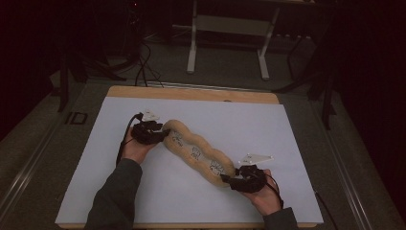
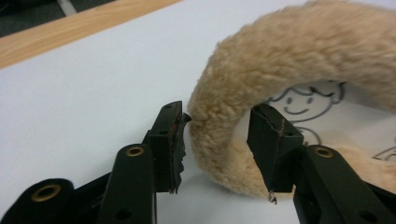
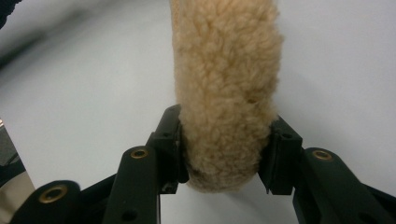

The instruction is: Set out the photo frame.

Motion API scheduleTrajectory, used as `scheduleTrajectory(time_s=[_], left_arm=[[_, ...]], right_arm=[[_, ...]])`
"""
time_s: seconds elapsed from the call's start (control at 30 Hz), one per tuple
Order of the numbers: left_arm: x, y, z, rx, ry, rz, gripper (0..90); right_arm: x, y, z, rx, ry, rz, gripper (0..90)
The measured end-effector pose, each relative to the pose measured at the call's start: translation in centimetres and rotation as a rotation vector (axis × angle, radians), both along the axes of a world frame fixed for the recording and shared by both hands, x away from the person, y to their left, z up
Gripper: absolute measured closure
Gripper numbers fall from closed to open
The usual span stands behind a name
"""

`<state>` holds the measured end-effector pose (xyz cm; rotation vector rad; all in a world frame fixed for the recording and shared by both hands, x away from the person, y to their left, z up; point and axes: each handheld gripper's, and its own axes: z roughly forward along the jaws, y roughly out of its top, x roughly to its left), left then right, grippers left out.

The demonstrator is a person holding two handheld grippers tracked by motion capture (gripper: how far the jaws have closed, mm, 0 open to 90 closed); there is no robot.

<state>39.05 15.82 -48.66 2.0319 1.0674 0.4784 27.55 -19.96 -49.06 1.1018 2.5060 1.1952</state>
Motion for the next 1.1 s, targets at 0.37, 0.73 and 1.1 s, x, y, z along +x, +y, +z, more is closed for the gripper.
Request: scheduleTrajectory(time_s=[0.37, 0.73, 1.1], left_arm=[[0.5, -0.5, -0.7, 0.034, 0.008, 0.005, 72.1], [0.0, -0.6, -0.7, 0.051, -0.002, 0.027, 73.4], [-0.8, -0.4, -0.7, 0.041, -0.002, 0.074, 73.4]], right_arm=[[-0.5, -0.3, -0.1, 0.001, 0.000, -0.010, 60.6], [-0.2, -0.3, 0.2, -0.031, -0.016, -0.011, 64.5], [0.8, -0.6, 0.2, -0.036, -0.020, -0.018, 65.3]])
